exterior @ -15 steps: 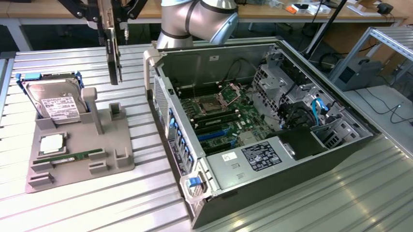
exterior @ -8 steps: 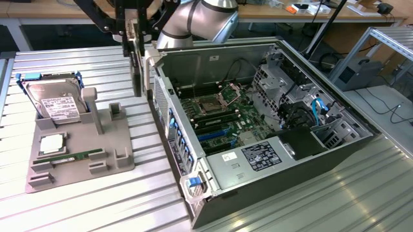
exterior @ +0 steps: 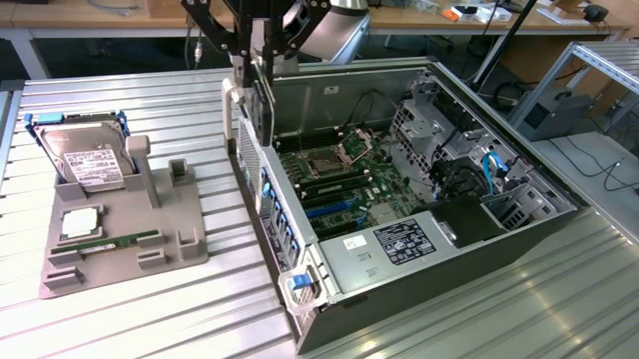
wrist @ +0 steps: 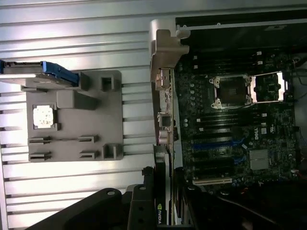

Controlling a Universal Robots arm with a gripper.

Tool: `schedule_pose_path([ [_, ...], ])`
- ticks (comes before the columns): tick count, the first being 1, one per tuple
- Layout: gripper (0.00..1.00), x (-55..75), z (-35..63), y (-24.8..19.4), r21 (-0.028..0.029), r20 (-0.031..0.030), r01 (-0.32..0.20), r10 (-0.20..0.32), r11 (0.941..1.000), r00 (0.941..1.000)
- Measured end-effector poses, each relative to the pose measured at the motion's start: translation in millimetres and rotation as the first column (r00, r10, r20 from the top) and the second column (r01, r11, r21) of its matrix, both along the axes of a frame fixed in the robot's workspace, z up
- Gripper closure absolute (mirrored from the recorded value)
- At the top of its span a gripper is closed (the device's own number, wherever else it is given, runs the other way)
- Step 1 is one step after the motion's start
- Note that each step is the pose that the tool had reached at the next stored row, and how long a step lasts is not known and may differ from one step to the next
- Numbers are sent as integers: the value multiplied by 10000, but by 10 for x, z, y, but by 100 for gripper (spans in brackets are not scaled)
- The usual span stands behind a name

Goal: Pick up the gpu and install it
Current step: 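Pick up the gpu and move the gpu toward the slot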

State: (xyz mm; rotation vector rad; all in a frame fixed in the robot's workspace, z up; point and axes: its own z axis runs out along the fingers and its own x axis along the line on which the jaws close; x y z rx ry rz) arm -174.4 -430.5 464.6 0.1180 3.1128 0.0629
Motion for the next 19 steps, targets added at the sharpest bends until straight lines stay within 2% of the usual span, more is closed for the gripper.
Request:
schedule_pose_path([
  [9, 73, 443, -9, -2, -8, -1, 0, 0, 10000, 10000],
  [15, 73, 668, -11, -2, -10, 0, 0, 0, 10000, 10000],
  [19, 73, 765, -13, -2, -10, 0, 0, 0, 10000, 10000],
])
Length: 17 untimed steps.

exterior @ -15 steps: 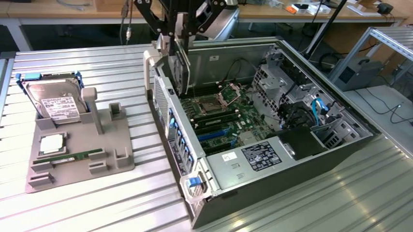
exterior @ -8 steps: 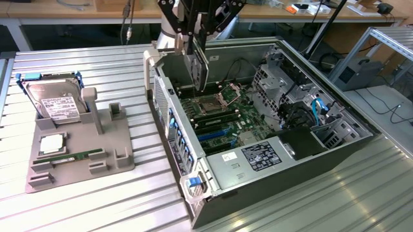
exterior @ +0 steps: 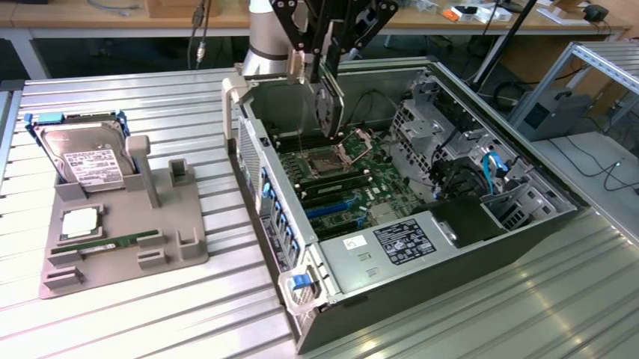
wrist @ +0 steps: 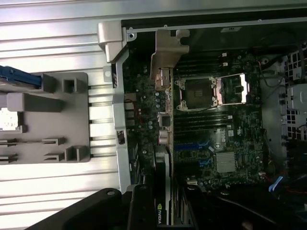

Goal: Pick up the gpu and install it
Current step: 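Pick up the gpu and move the gpu toward the slot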

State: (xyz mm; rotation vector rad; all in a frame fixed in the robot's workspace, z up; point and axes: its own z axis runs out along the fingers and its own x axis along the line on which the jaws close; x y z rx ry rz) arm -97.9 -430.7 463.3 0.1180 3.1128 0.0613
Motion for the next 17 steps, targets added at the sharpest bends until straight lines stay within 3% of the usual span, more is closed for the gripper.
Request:
schedule_pose_path([
  [7, 73, 256, -4, 0, 0, -2, 0, 0, 10000, 10000],
  [12, 73, 293, -5, 1, 1, -2, -1, 1, 10000, 10000],
  [17, 73, 448, -8, 0, 0, -4, 1, -1, 10000, 10000],
])
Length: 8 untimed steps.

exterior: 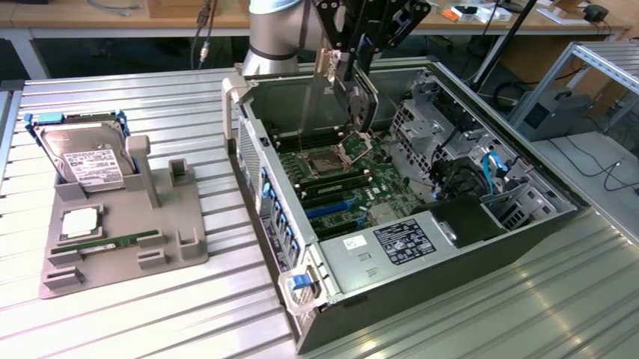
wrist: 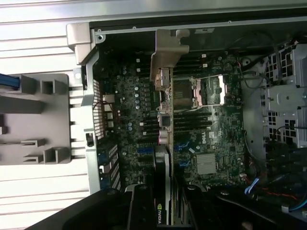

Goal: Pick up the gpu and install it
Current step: 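Pick up the gpu and move the gpu toward the slot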

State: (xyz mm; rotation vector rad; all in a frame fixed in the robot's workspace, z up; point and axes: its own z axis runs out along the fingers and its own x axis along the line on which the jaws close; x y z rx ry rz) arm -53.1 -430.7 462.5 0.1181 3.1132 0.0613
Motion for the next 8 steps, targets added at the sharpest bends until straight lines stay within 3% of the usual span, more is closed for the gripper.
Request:
schedule_pose_path([
  [8, 73, 232, -35, 0, -4, -6, 0, 0, 10000, 10000],
])
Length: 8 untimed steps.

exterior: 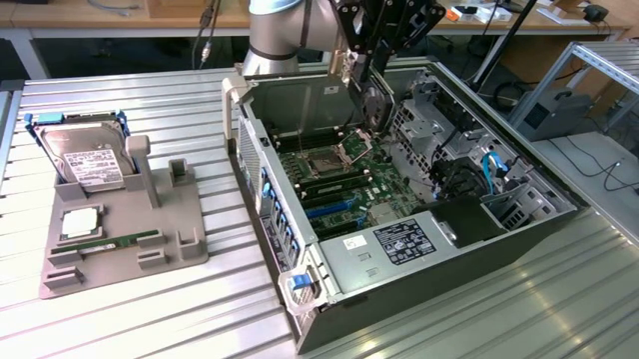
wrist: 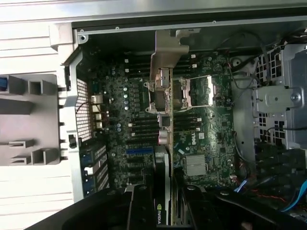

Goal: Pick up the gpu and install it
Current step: 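Pick up the gpu and move the gpu toward the slot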

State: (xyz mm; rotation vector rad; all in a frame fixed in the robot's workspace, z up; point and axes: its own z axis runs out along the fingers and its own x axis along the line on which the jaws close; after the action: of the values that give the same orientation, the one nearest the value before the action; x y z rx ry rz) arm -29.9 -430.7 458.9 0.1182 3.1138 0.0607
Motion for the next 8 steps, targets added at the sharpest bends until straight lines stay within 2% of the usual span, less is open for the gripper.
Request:
schedule_pose_path([
  [2, 73, 47, -14, 0, -1, -3, 0, 0, 10000, 10000],
  [6, 73, 228, -70, 0, -30, -17, -1, 1, 10000, 10000],
  [8, 73, 263, -99, 1, -38, -20, -1, 1, 10000, 10000],
])
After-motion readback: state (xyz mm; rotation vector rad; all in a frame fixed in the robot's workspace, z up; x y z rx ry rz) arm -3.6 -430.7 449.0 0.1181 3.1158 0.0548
